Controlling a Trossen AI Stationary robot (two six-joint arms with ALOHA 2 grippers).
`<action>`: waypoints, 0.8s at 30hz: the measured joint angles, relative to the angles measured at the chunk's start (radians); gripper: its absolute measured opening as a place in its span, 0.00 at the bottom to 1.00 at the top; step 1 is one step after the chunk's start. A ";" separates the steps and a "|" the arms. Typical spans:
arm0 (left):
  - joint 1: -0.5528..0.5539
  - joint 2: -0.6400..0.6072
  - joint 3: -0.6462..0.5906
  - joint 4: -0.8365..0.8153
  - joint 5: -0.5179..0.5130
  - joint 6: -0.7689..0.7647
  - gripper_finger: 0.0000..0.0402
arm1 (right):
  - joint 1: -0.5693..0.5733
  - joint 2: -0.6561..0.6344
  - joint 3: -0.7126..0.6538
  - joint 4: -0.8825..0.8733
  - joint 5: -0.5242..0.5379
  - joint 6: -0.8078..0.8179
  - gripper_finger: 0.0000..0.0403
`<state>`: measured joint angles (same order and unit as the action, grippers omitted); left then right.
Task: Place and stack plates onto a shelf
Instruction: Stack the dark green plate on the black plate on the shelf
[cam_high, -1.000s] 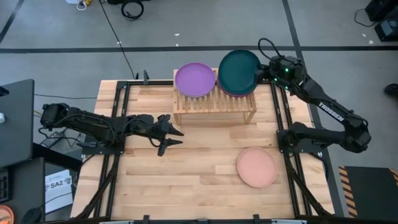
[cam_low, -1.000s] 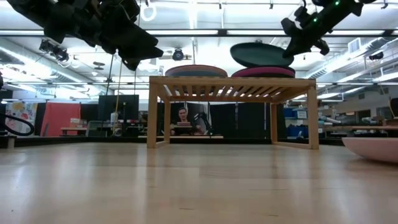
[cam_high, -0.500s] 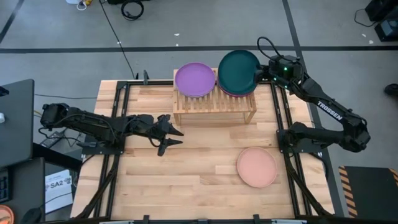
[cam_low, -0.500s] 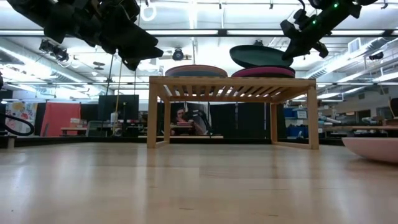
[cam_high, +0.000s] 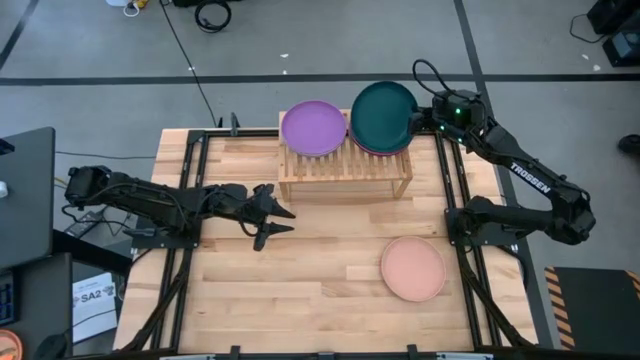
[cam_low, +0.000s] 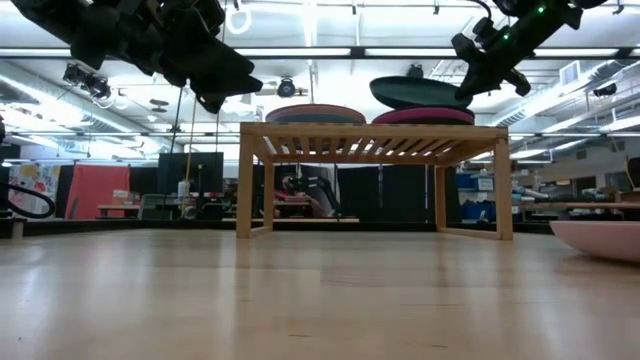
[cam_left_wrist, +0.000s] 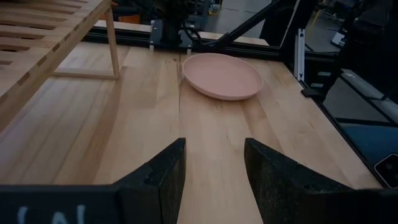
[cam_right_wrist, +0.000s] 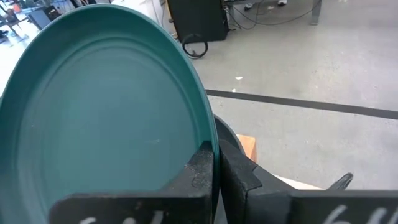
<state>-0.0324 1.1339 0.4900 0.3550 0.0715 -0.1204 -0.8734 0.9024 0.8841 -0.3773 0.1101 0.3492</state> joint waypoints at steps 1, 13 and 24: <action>0.000 0.000 0.000 0.000 0.000 0.000 0.42 | 0.000 0.000 0.000 -0.002 0.000 0.000 0.05; 0.000 0.000 0.000 0.000 0.000 0.000 0.42 | 0.000 0.000 0.000 -0.045 -0.027 0.000 0.14; 0.000 0.000 0.000 0.000 0.000 0.000 0.42 | 0.000 0.000 0.000 -0.045 -0.030 -0.004 0.28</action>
<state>-0.0322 1.1339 0.4900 0.3550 0.0715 -0.1204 -0.8734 0.9024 0.8841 -0.4221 0.0804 0.3457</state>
